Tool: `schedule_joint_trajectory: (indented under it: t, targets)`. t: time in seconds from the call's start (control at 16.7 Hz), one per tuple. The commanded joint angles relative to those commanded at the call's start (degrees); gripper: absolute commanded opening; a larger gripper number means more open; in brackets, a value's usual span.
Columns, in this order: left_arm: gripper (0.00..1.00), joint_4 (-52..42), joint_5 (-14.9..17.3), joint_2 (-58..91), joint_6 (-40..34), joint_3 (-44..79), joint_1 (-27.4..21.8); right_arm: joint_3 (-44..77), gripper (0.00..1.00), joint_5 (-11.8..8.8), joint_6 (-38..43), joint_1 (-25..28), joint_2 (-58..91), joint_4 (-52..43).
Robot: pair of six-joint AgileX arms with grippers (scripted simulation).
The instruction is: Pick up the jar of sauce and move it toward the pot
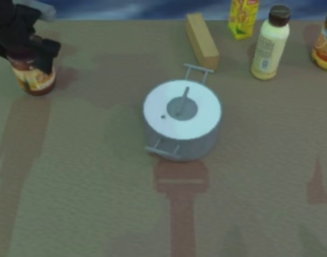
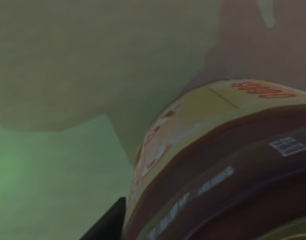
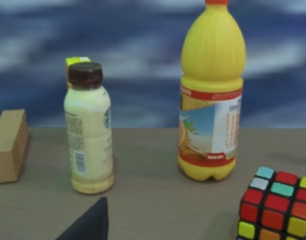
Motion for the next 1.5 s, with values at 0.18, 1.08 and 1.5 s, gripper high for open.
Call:
schedule_joint_trajectory:
  t: [0.18,1.08,1.5]
  targets:
    - [0.0,0.0,0.0,0.0,0.0,0.0,0.0,0.0,1.0,0.0,0.0,0.0,0.0,0.0]
    - [0.0,-3.64,-0.27,-27.85,0.17,-23.99,1.53,0.0,1.0,0.0,0.0,0.0,0.0,0.0]
    - [0.0,-3.36,-0.49,-28.38,-0.52,-24.68,0.82,0.0,1.0,0.0,0.0,0.0,0.0,0.0]
